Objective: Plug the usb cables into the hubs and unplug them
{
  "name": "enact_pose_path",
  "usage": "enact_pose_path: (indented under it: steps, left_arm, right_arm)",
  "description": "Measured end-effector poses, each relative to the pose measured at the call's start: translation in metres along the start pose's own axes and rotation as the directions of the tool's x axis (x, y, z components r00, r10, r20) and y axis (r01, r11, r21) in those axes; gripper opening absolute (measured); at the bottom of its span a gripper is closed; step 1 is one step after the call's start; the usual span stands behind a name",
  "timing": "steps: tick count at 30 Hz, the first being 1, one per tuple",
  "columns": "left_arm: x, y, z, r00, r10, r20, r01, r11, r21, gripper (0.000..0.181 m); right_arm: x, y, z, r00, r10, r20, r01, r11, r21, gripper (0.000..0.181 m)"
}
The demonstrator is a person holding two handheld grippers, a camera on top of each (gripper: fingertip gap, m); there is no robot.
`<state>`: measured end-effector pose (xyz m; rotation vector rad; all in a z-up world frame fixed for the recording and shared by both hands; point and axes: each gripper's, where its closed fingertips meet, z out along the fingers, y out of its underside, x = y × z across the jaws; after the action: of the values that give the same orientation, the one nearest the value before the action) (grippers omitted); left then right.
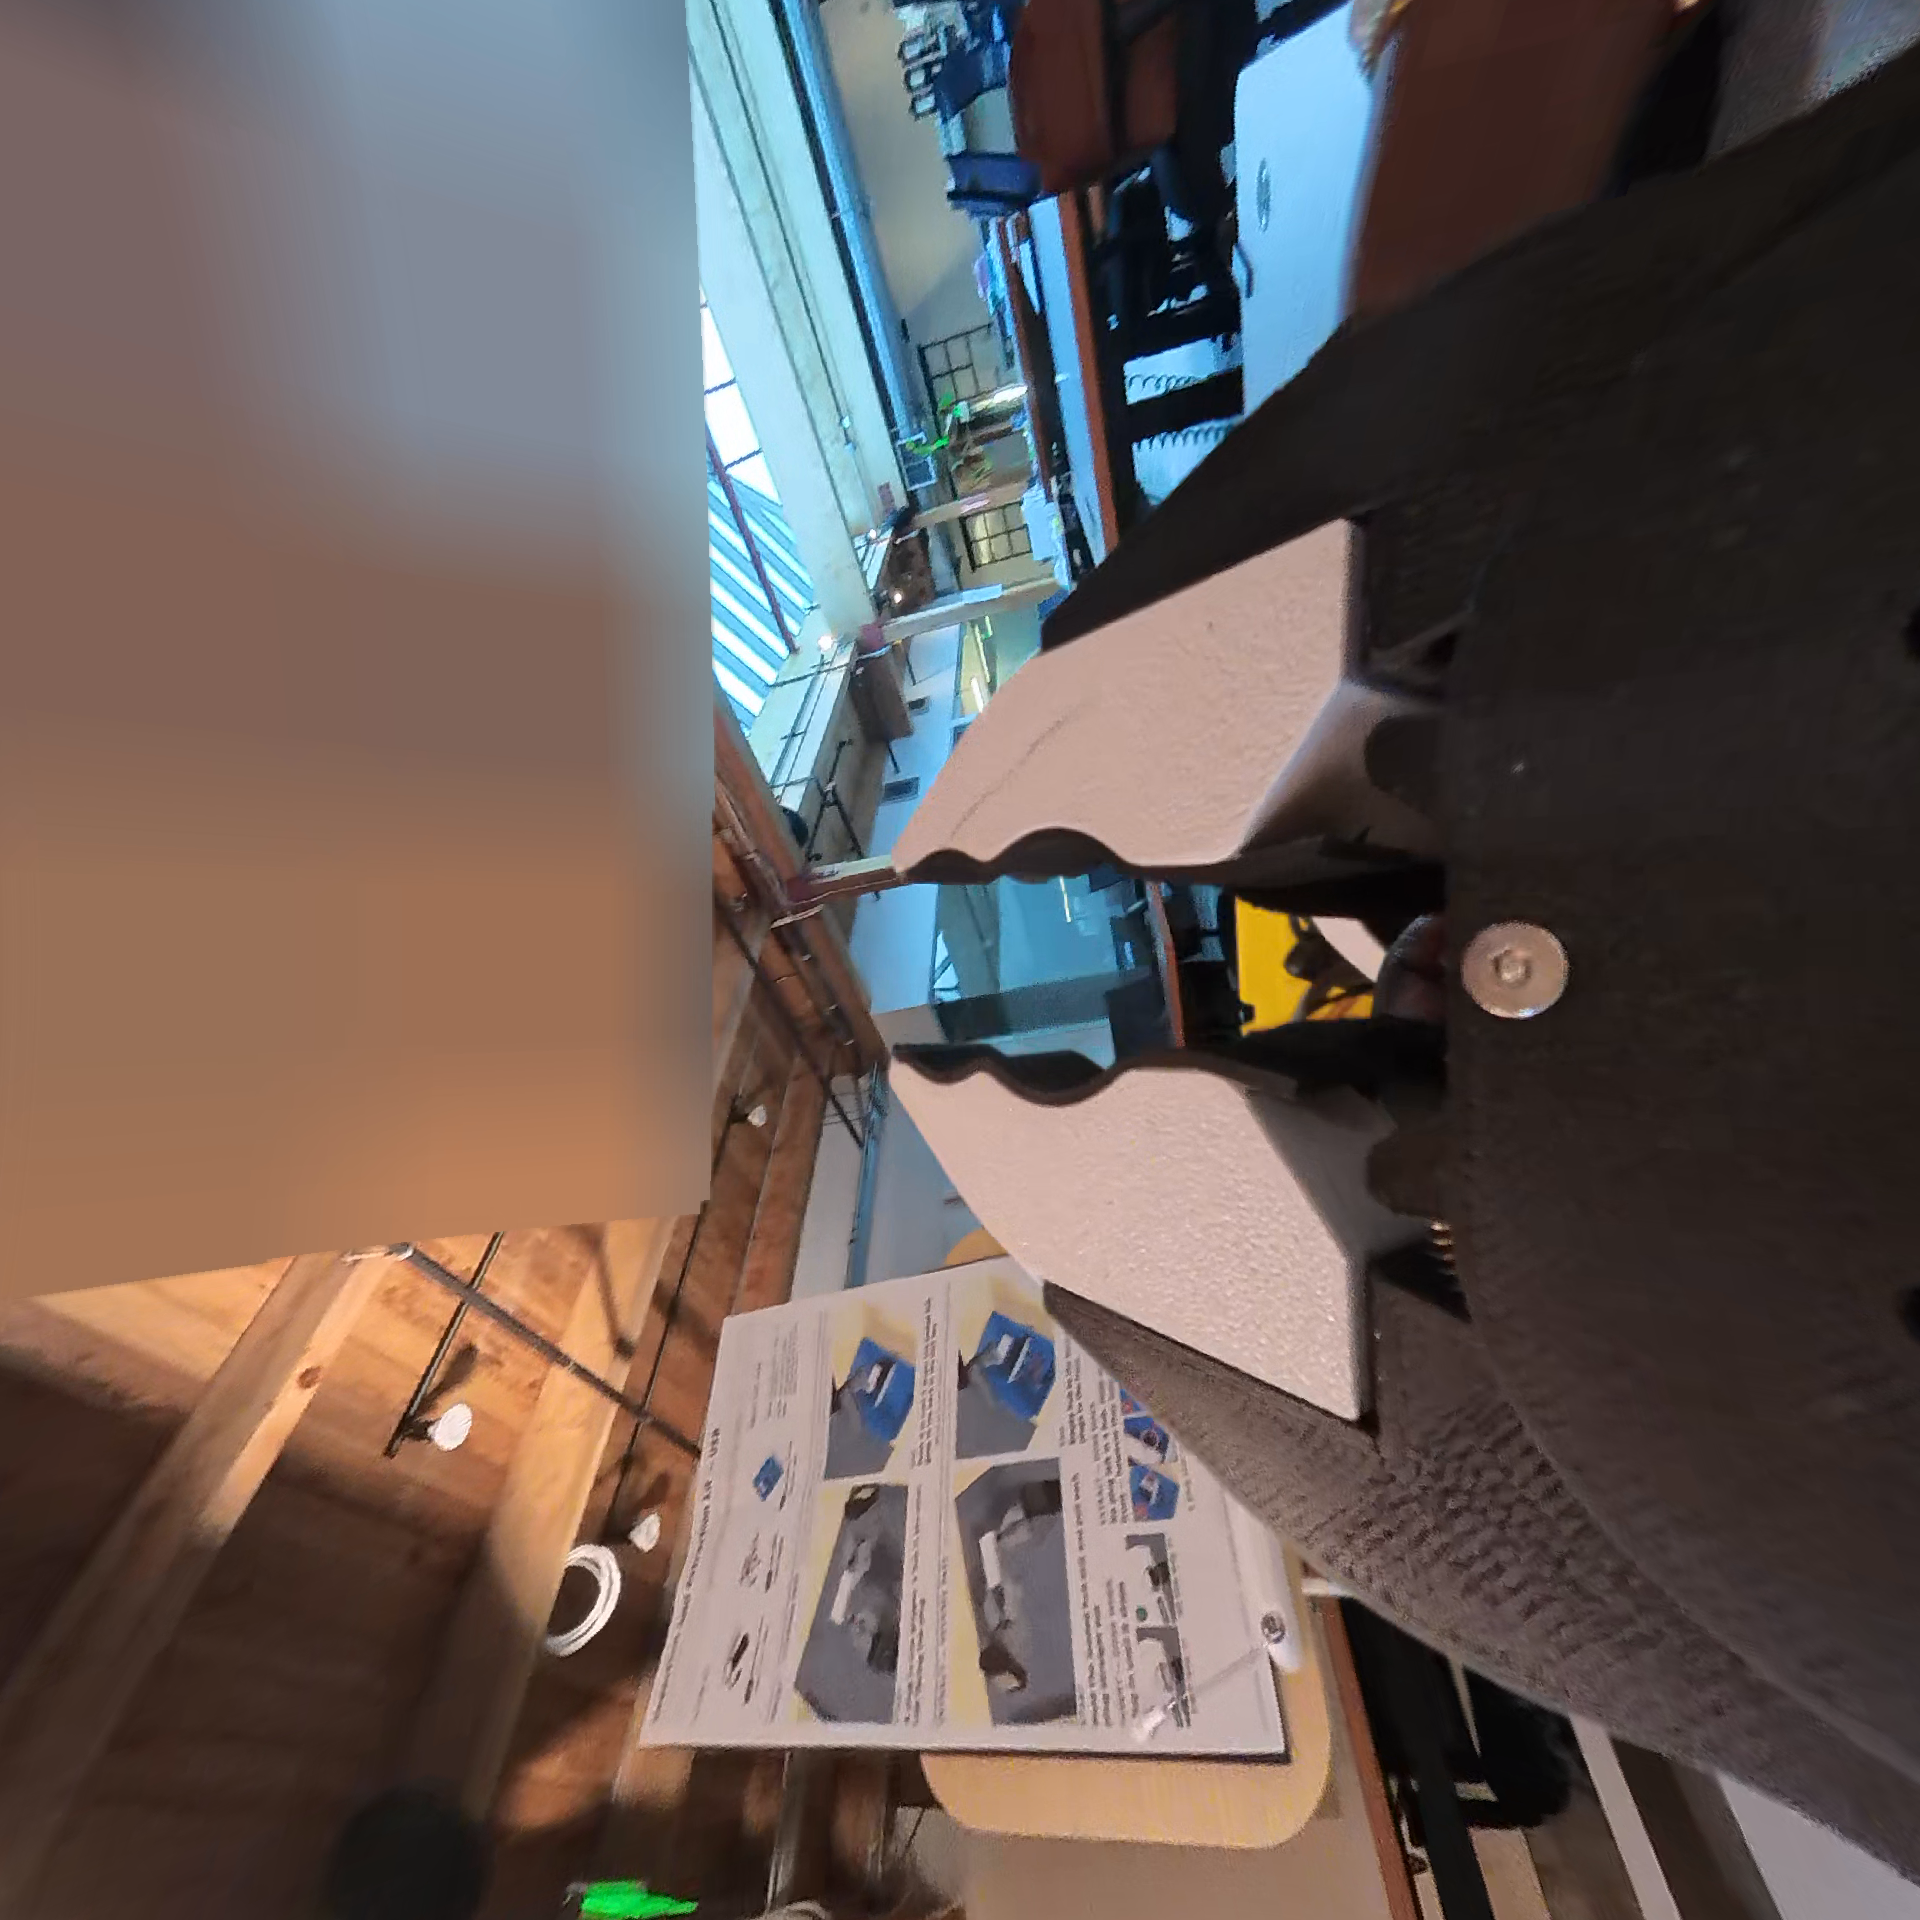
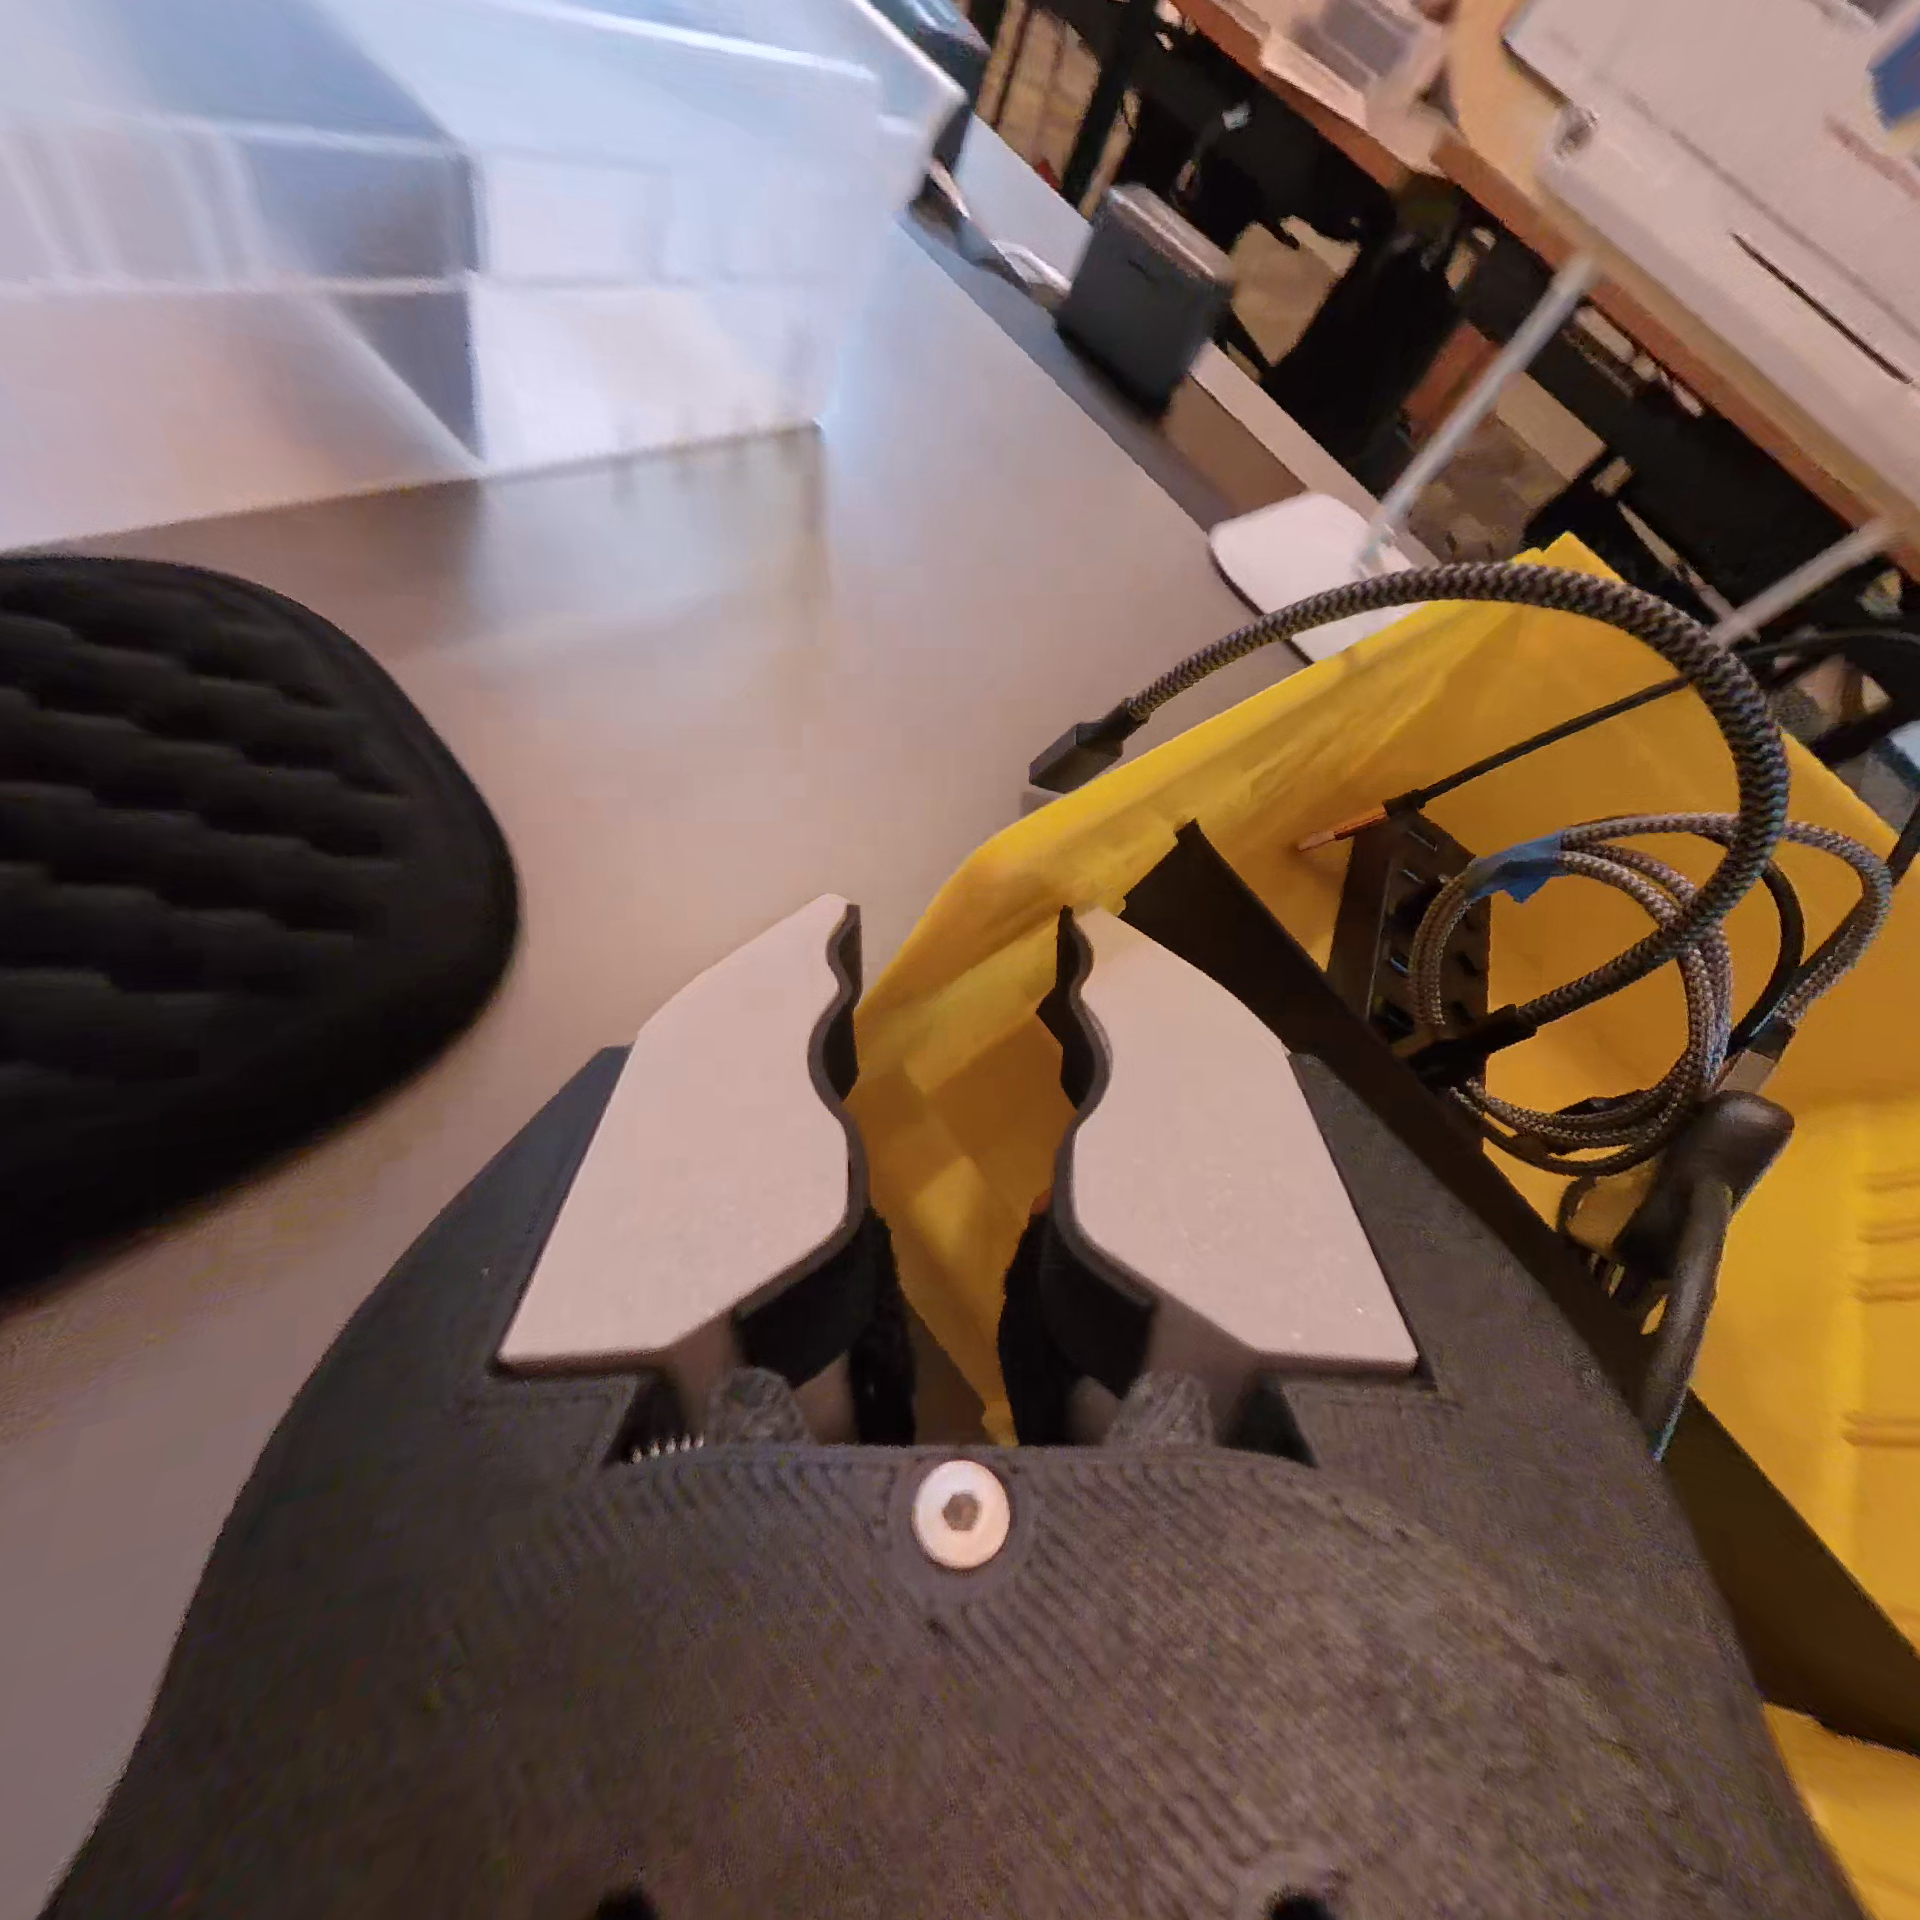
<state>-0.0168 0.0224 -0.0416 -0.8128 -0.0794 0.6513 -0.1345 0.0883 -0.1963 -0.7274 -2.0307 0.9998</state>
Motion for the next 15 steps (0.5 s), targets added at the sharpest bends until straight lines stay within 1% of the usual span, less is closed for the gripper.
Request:
enact_pose_path:
  steps: [4,7,11,15]
  left_arm:
    - [-0.001,-0.005,0.000,0.999,0.029,0.016,-0.030,1.000,0.009,0.028]
    - [-0.001,-0.013,0.001,0.999,0.048,0.015,-0.048,0.999,0.020,0.028]
    - [-0.004,-0.031,0.001,0.997,0.070,0.023,-0.072,0.996,0.052,0.028]
    - [-0.010,-0.055,-0.001,0.993,0.108,0.037,-0.111,0.990,0.087,0.028]
  right_arm:
    - [-0.043,-0.028,0.021,0.993,-0.090,0.081,0.084,0.994,0.077,0.041]
    - [-0.070,-0.047,0.034,0.981,-0.136,0.141,0.119,0.985,0.121,0.043]
    - [-0.093,-0.065,0.050,0.965,-0.156,0.212,0.117,0.976,0.184,0.043]
    - [-0.109,-0.076,0.057,0.938,-0.184,0.294,0.113,0.963,0.245,0.043]
